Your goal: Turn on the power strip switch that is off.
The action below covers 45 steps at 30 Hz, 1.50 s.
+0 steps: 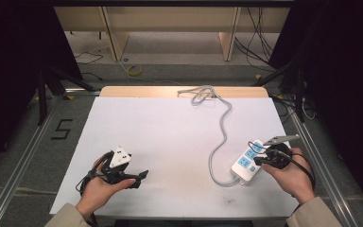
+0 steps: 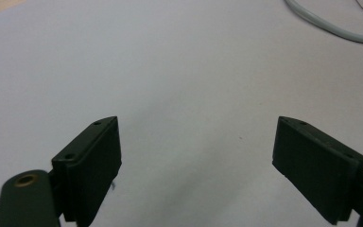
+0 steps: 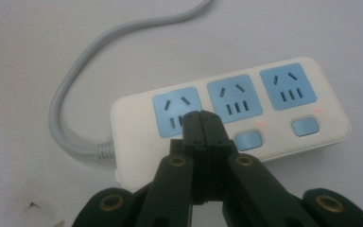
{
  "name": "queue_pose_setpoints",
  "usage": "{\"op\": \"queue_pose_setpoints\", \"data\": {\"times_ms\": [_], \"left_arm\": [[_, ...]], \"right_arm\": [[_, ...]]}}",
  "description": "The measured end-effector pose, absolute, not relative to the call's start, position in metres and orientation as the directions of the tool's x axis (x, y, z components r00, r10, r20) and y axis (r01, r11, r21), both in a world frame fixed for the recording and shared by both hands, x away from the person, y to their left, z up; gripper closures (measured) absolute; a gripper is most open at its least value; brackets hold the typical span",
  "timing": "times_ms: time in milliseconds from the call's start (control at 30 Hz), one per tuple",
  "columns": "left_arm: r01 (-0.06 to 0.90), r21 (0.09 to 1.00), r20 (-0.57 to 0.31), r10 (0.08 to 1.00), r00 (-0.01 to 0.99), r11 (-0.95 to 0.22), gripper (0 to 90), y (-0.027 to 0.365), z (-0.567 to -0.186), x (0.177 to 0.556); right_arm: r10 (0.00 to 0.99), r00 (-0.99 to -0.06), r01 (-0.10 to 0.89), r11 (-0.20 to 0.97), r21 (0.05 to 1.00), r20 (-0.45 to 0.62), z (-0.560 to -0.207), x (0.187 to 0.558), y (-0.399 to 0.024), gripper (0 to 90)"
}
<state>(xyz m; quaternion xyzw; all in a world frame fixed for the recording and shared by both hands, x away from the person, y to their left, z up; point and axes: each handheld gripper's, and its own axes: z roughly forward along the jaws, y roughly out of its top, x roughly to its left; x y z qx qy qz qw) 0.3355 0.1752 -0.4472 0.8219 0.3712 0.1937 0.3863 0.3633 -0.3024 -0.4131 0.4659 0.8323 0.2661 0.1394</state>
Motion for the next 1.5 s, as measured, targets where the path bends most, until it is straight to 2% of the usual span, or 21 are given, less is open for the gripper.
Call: {"op": "queue_pose_setpoints", "data": {"times_ms": [833,1500], "left_arm": [[0.46,0.776,0.035,0.757,0.653,-0.432,15.8,0.175,-0.448,0.336],[0.46,0.775,0.037,0.757,0.653,-0.434,15.8,0.174,-0.448,0.336]], "right_arm": [[0.825,-0.565,0.726,0.496,0.476,0.003,-0.425,0.373,-0.292,90.0],[0.812,-0.584,0.724,0.532,0.439,-0.021,-0.429,0.377,-0.288,90.0]]}}
